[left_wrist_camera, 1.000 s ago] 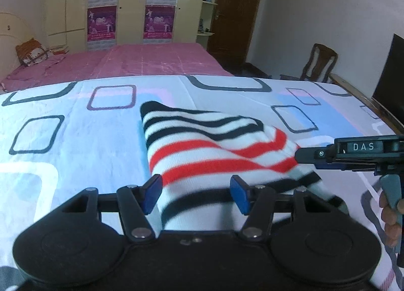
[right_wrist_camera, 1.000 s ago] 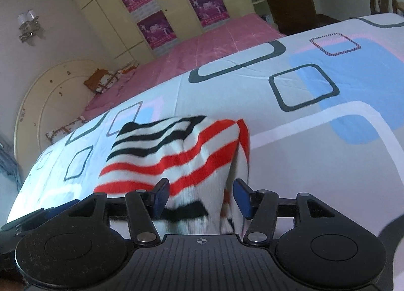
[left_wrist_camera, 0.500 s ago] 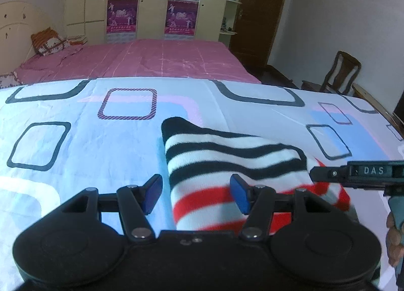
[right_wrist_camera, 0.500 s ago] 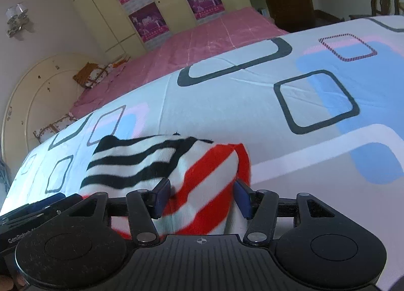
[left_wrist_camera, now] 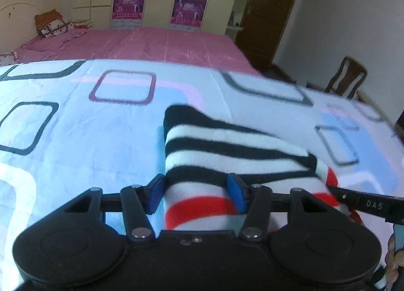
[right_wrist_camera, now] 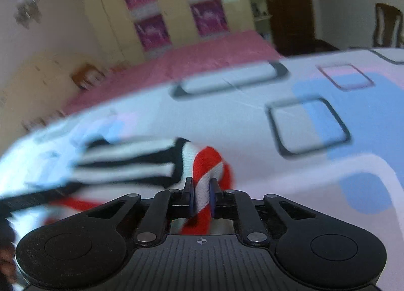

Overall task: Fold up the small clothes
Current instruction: 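Fold the held edge over the bundle with the right gripper while the left gripper holds it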

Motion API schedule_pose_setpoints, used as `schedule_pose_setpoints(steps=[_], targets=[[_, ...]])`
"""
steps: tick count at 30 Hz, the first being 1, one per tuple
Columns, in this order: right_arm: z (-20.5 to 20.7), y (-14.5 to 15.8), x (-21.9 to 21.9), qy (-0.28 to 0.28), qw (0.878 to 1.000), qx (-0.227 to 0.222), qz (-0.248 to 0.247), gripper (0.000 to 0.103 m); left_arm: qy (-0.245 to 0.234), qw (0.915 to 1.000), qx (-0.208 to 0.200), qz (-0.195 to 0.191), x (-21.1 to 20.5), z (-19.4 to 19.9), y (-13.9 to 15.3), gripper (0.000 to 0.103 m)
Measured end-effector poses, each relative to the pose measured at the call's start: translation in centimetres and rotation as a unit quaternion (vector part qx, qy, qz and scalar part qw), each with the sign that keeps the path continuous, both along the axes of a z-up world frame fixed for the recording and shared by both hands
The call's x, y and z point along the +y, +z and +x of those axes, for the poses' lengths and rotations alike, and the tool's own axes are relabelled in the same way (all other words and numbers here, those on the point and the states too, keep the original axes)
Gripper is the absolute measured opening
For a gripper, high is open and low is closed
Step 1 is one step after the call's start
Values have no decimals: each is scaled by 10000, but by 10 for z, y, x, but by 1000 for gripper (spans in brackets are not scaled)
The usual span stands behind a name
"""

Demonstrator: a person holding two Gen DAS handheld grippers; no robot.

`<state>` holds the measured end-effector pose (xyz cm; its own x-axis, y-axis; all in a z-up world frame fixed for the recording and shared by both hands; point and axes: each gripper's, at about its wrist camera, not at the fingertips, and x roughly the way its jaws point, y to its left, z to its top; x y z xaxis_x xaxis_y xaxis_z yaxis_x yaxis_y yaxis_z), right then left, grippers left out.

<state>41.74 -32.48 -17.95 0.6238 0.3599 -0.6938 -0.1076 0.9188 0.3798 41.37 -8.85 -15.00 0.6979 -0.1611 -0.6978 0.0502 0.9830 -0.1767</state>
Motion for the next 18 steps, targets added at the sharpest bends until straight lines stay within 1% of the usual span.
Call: schedule_pose_setpoints(steps=[3,6,8,11,14,18], targets=[[3,6,-6,-16,9999,-55,108,11,39,10000,38,-21,2,1,-1,54],[-2,24,-11,-155,9992,-344,129,12,-7,9999,-30,143,-1,-2,2,53],[-6,40,-7,-223,9977,-636,29,12,8,9998,-41,193,-3,-2,2,53],[0,50,7,1,9970,-779,-1,12,42,9998,-19,200,-4,-2,3,53],[8,44,27,244,9969,-715,-233,12,46,9998,-20,207,-3,-1,3,53],[19,11,36,142,9965,-316,-764,12,36,9998,-15,201,-2,0,3,56]])
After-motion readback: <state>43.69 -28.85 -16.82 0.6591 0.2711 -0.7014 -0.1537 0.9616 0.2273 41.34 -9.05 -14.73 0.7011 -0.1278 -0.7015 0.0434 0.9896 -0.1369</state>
